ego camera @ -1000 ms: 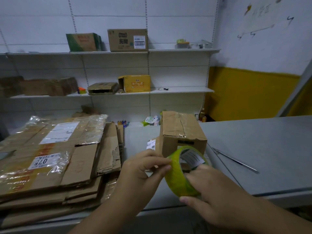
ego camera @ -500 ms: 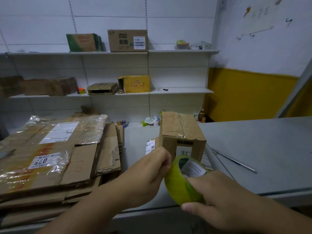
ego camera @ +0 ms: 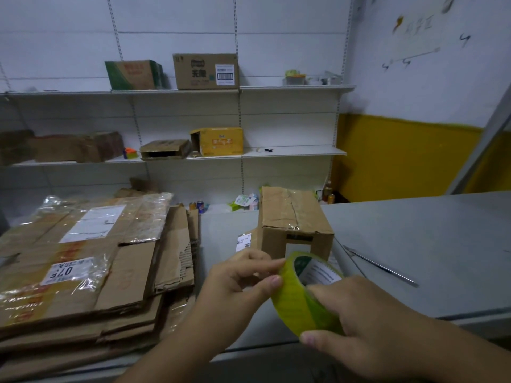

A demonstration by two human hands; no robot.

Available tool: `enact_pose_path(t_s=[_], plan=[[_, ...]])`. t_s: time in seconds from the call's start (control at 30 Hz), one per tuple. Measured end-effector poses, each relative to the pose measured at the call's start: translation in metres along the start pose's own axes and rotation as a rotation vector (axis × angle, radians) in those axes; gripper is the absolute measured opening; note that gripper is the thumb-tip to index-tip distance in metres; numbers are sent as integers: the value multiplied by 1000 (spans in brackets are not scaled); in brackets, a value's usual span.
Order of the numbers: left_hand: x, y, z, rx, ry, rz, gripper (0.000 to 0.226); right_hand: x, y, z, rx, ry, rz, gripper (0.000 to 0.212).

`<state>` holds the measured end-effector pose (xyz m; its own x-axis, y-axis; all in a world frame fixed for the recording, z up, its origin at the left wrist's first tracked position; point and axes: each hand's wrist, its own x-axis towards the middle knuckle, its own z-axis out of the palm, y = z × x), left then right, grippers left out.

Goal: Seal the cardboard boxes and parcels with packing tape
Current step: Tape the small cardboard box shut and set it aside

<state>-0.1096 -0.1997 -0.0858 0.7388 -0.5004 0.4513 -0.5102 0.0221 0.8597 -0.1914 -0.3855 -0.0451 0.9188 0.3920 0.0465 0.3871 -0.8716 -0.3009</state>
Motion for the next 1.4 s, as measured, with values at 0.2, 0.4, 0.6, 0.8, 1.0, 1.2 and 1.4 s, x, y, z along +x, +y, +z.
enact_pose_path(t_s=[0.2, 0.4, 0.6, 0.8, 1.0, 1.2, 1.4], plan=[[-1, 0, 6, -99, 155, -10, 12, 2, -2, -1, -30, -3, 1, 28], [0, -1, 13, 397, 186, 197, 11, -1, -5, -2, 49, 22, 86, 33], [-3, 5, 13, 593, 156, 149, 26, -7, 1, -3, 83, 60, 280, 32], [6, 27, 3, 529, 56, 50, 23, -6, 12, -13, 104, 82, 418, 71], [13, 49, 16, 327, 90, 33, 9, -8, 10, -11, 242, 29, 311, 38], [29, 62, 24, 464, 51, 56, 12, 0, 32, 9, 872, 61, 149, 51], [43, 61, 14, 384, 105, 39, 20, 6, 47, 26, 1386, 49, -58, 64]])
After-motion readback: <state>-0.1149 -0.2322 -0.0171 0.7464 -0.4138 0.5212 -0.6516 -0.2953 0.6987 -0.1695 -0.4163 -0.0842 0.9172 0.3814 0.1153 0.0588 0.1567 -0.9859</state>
